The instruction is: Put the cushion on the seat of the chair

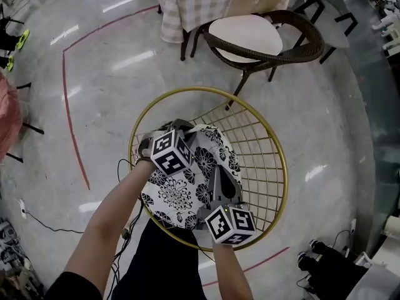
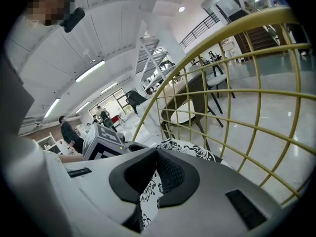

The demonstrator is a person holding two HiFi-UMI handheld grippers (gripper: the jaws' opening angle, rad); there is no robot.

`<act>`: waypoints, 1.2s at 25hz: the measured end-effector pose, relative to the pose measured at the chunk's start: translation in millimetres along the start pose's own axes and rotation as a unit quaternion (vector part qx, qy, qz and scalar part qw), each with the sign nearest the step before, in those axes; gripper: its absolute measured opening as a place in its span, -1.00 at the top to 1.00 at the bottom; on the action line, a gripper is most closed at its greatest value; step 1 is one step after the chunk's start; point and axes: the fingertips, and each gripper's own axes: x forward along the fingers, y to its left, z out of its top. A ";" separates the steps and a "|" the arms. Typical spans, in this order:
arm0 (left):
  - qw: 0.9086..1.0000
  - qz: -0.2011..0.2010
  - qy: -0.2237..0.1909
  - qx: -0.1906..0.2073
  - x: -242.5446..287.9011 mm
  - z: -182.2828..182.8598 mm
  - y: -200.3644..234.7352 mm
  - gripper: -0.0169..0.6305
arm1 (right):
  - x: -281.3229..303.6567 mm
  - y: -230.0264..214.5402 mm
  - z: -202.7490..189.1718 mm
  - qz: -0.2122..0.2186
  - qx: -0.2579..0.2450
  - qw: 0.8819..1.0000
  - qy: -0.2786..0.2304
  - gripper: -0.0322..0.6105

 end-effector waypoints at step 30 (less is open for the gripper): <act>0.989 0.083 -0.062 -0.105 -24.7 -10.4 21.6 -0.20 | 1.2 13.5 -17.3 0.004 0.010 1.000 -0.003 0.89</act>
